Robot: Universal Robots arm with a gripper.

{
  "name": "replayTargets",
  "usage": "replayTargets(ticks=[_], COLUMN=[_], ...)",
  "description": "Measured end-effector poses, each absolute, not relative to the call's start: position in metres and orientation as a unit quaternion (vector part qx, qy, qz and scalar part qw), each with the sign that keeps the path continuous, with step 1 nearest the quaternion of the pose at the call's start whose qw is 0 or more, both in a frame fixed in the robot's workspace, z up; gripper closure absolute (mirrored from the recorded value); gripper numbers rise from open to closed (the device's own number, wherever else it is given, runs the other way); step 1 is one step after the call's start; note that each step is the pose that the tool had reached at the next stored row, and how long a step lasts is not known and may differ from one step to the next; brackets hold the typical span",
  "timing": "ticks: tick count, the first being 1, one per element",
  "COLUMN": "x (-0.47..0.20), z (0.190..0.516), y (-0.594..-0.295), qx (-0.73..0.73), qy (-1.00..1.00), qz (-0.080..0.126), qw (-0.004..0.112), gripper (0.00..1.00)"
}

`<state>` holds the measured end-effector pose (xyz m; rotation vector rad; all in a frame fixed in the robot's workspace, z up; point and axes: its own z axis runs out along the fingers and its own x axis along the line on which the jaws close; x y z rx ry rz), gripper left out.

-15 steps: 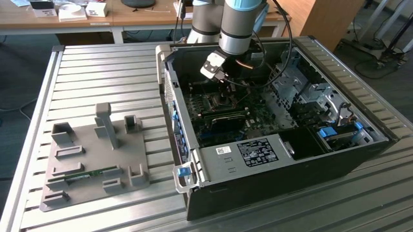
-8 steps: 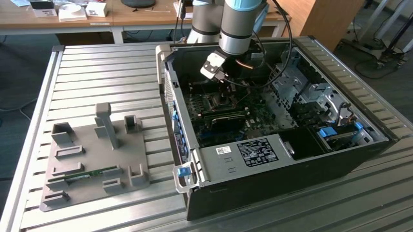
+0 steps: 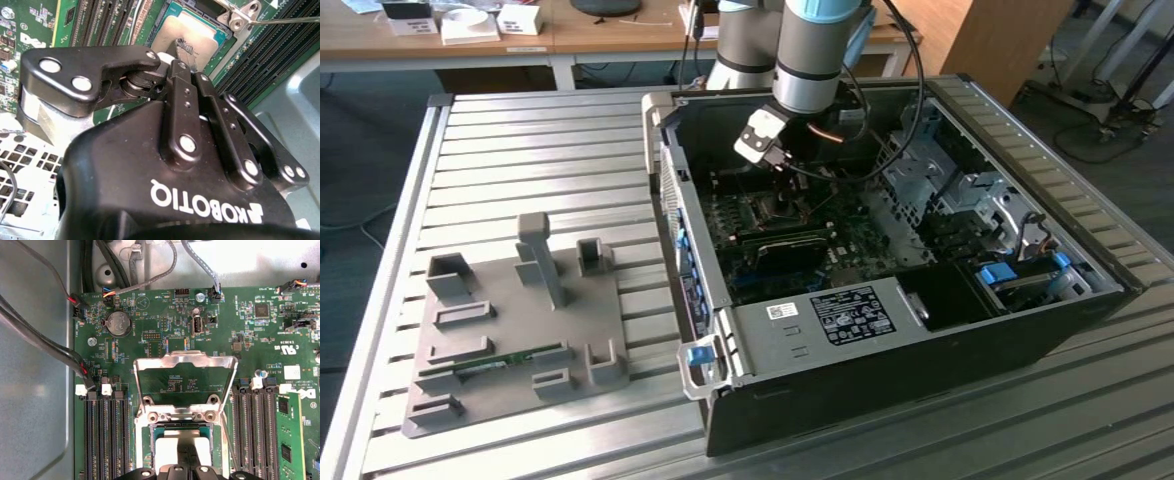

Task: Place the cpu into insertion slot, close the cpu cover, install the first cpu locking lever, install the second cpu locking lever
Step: 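Place the cpu into insertion slot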

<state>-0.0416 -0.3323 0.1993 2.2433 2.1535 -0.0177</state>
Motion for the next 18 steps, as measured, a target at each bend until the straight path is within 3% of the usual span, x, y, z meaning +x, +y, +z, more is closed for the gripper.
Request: replayTargets(ticks=[18], x=[-0.0416], z=[0.1990], y=[-0.3323], qx=[0.721], qy=[0.692], qz=[-0.006], qw=[0.016], gripper=[0.90])
